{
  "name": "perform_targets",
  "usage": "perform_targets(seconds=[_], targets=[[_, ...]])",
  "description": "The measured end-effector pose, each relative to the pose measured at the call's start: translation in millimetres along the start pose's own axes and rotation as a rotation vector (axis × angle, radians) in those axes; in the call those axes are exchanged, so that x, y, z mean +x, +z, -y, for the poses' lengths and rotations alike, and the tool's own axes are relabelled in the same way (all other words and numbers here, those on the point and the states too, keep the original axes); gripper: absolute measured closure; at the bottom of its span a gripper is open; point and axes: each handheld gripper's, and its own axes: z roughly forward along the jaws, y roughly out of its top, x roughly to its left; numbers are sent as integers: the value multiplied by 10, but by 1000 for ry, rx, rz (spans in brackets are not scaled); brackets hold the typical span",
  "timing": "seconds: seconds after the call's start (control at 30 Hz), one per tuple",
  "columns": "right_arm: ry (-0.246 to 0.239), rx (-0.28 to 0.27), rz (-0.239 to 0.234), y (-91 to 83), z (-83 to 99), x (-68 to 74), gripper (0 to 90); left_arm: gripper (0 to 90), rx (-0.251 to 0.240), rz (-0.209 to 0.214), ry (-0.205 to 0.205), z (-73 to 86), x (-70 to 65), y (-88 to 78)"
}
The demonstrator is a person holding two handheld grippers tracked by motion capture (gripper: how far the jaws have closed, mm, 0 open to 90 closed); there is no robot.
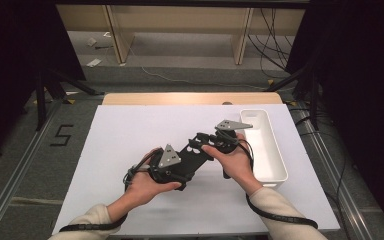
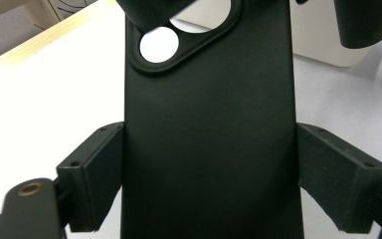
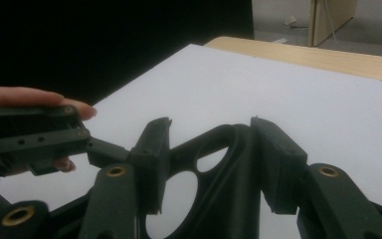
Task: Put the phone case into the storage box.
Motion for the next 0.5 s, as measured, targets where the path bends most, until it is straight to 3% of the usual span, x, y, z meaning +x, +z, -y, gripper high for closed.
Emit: perform_targets(seconds=[0.2,0.4,0.47,0.5], targets=[[29,-22,-32,-35,-41,5,666,154,3,-10,15,10,-13,14],[87,-85,-99,-109,-128,109,772,142,-15,-43,49,-13,-33,16],[77,-103,-117,-145,-177,156,780,187,-43,-52,62,-30,0,-6],[52,-102,-108,-166,-204,184,780,162,-56,-43,63,-32,19,-8]])
